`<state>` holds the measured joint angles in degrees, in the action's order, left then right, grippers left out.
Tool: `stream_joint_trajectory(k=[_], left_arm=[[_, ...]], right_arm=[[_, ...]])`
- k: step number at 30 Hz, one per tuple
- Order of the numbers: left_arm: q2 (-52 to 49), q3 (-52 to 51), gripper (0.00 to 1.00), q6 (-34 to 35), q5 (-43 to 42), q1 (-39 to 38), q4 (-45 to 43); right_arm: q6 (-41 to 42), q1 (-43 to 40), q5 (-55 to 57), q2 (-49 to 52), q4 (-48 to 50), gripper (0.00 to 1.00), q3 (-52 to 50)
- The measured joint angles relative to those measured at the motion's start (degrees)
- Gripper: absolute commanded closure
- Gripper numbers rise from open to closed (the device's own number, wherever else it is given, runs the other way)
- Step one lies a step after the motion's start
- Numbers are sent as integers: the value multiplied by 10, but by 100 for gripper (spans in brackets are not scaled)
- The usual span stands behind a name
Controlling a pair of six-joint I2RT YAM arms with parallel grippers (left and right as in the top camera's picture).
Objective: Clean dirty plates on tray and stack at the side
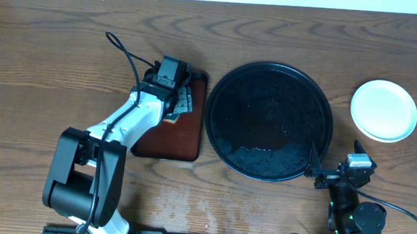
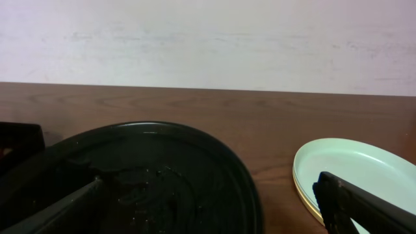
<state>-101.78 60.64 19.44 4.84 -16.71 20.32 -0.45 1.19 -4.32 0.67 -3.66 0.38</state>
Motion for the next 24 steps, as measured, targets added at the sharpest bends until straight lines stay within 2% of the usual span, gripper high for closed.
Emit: stream_joint_trajectory(k=[6,15,19,24], left_arm=[[55,-3,20,0,0,0,3],[295,-3,20,0,42,-1,14],[394,-3,19,0,59,5,51],[517,-3,20,0,70,23,146]], right_arm=[[0,0,0,0,0,1,0],[0,0,0,0,0,1,0],[0,0,0,0,0,1,0],[0,0,0,0,0,1,0]])
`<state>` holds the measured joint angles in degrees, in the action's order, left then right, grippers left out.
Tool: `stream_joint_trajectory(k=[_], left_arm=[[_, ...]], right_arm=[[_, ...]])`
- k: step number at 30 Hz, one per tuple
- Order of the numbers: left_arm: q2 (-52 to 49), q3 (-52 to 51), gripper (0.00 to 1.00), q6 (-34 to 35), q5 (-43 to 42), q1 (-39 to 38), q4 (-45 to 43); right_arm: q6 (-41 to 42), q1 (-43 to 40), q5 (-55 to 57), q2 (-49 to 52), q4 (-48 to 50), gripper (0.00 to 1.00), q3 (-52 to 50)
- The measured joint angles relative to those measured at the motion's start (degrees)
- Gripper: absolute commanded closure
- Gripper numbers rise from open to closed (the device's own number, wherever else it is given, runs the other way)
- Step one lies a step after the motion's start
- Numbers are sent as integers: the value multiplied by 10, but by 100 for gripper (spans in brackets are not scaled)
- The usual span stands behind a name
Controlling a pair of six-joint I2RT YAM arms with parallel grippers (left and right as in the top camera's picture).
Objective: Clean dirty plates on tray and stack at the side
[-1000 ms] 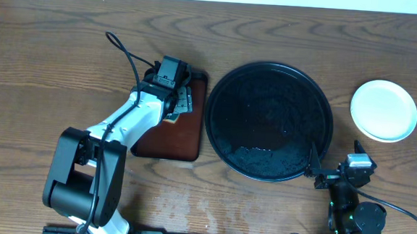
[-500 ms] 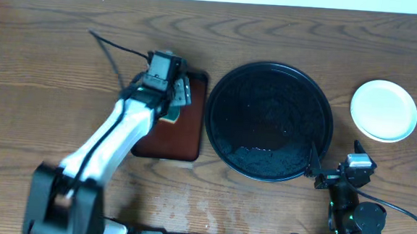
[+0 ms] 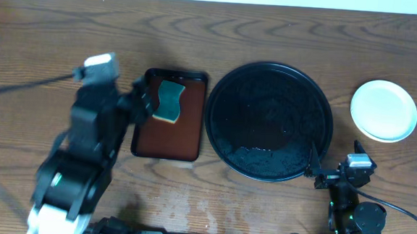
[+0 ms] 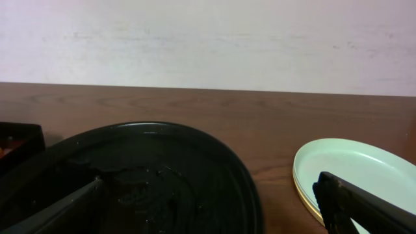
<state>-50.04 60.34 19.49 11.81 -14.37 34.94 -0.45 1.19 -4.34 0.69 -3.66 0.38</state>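
The round black tray sits mid-table with wet specks on it and no plate on it. A white plate rests at the far right; in the right wrist view this plate looks pale green with a yellowish rim under it. A green-and-yellow sponge lies in the brown rectangular tray. My left gripper is blurred at that tray's left edge, beside the sponge. My right gripper rests open near the black tray's front right rim, with nothing between its fingers.
Bare wooden table surrounds the trays. The left arm's body covers the front left of the table. A pale wall rises behind the far edge in the right wrist view.
The left arm has pulled back to the left and off the brown tray. The sponge, which was under its gripper, now lies uncovered in that tray. The right arm has not moved.
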Motion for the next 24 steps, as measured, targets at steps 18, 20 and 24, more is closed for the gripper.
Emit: stream_joint_trajectory(k=[18,20,24], left_arm=[[413,-34,20,0,5,109,172],[454,-63,19,0,6,120,172],[497,-119,20,2,6,132,172]], right_arm=[[0,0,0,-1,0,1,0],[0,0,0,-1,0,1,0],[0,0,0,-1,0,1,0]])
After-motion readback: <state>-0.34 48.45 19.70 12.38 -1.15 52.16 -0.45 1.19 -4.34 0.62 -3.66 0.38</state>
